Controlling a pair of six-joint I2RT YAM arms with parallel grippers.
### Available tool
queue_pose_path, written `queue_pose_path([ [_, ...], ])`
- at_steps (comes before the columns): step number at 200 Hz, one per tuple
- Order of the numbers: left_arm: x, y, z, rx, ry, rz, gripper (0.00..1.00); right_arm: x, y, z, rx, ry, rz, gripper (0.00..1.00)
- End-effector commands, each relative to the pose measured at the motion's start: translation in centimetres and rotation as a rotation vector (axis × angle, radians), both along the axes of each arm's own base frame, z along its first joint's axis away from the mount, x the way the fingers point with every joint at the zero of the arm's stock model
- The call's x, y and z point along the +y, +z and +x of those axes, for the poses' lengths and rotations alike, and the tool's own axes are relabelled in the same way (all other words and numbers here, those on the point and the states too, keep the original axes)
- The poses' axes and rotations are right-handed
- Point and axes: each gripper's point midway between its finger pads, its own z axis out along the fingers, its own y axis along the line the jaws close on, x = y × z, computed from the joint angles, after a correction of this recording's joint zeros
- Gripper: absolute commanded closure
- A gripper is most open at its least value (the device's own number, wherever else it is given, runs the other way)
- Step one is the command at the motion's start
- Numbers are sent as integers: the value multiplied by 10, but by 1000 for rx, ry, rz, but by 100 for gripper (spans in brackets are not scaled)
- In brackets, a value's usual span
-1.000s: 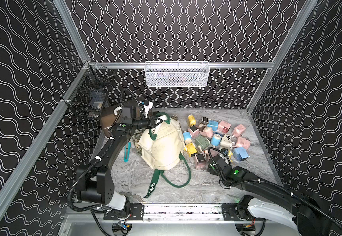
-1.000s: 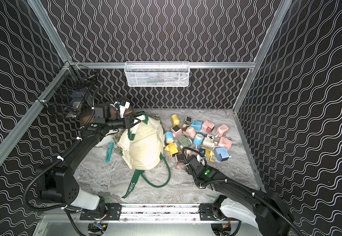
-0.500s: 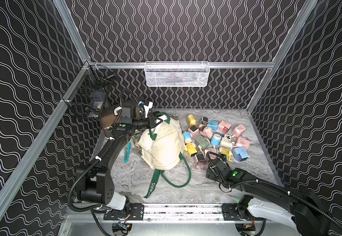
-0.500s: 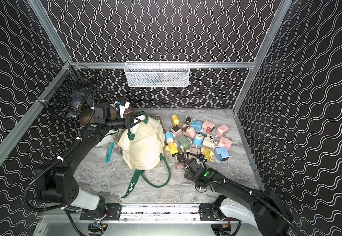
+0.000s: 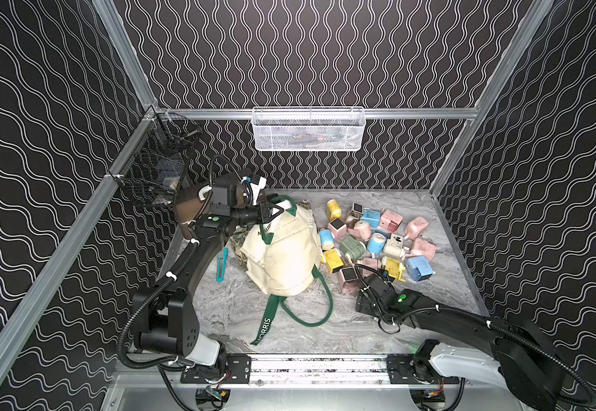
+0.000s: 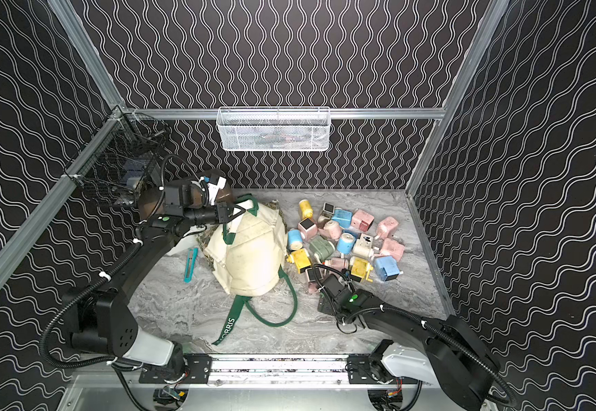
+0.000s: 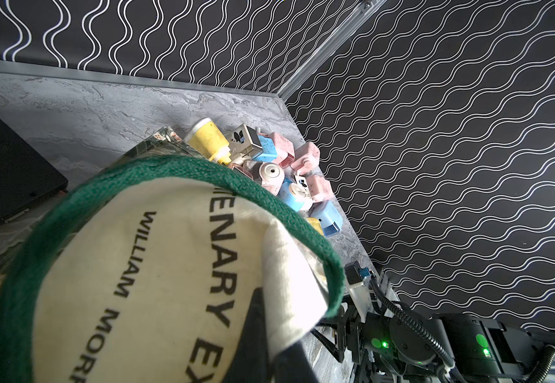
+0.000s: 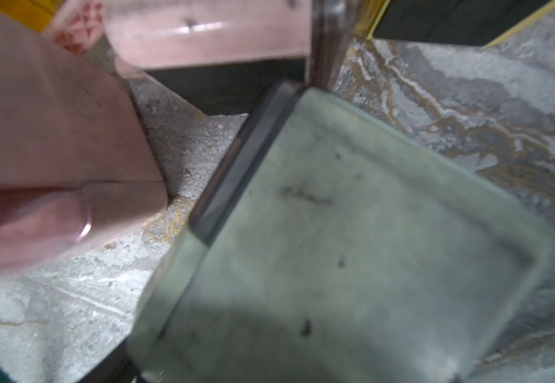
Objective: Take out the pencil sharpeners from the tote bags
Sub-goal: Place the pencil sharpener at the center of the board.
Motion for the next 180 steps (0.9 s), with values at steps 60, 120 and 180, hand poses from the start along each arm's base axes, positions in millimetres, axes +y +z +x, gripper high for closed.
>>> queue_pose_path([
  [60, -2, 11, -1, -45, -17, -15, 100, 10, -5, -16, 83, 52, 34, 4],
  [120, -1, 10, -1, -41, -15, -13, 100, 12, 26, -12, -3, 96, 76, 0],
  [180, -1, 10, -1, -42, -14, -10, 100, 29, 66, -15, -34, 197, 162, 0],
])
